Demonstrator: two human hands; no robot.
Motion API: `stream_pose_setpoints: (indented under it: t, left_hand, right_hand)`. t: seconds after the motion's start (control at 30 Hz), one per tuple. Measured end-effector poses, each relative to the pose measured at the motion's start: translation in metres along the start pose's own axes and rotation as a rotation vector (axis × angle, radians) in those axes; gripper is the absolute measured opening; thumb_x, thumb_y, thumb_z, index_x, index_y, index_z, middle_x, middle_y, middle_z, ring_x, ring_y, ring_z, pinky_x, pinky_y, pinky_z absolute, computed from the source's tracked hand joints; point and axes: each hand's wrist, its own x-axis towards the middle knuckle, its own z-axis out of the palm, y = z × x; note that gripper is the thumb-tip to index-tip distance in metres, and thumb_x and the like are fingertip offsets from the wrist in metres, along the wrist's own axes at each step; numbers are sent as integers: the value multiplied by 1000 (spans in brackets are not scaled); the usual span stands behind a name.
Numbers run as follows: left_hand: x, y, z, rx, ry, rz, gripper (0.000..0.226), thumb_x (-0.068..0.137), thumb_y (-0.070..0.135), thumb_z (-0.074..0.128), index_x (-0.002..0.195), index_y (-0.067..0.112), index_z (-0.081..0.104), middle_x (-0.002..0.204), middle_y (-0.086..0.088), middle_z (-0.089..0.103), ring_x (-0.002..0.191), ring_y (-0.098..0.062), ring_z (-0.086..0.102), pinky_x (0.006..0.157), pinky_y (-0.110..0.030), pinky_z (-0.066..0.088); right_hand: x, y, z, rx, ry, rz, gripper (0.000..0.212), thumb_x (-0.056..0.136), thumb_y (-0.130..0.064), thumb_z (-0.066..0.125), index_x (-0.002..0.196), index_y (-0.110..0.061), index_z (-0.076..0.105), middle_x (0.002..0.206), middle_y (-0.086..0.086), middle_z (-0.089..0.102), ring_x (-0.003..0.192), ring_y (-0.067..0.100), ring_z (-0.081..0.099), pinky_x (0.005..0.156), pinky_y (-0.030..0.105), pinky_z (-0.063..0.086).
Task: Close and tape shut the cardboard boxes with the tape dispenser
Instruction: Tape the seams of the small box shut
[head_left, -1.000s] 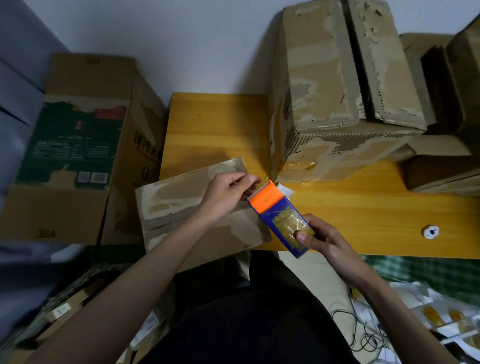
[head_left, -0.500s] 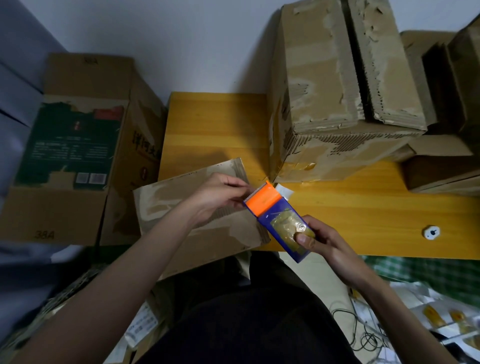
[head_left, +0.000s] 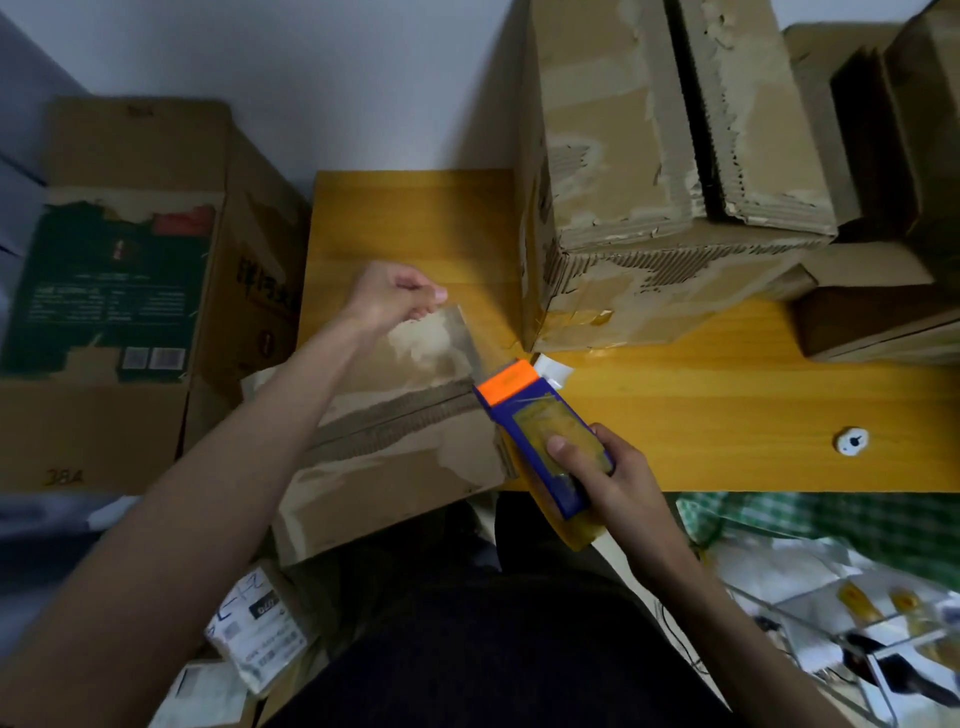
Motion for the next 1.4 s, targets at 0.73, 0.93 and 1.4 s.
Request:
stream_pose_setpoints:
  t: [0.73,0.93,1.4]
  left_hand:
    - [52,-40,36,293,139,167,13,78,18,86,85,9,81,86,-6,77,81,-13,68,78,-28,54]
    - [48,-15,37,575,71,66,36,88,30,78,120,15,74,115,-15,71,109,-29,64,87,-35,52]
    - [15,-82,5,1069,-366,714,74,98,48,25,162,18,5,170,1,-3,155,-10,-6,125,-28,-3]
  right_hand:
    - [44,1,20,-236,51,91,55,88,-50,70,94,3,59,80,16,65,57,7,50,52,21,36]
    - [47,1,17,-212,46,117,47,92,-42,67,90,4,56,72,5,59,56,5,50,52,19,36]
    - [50,-6,15,-31,-14,222,45,80,-45,77,99,-6,67,89,11,71,75,15,62,67,29,44]
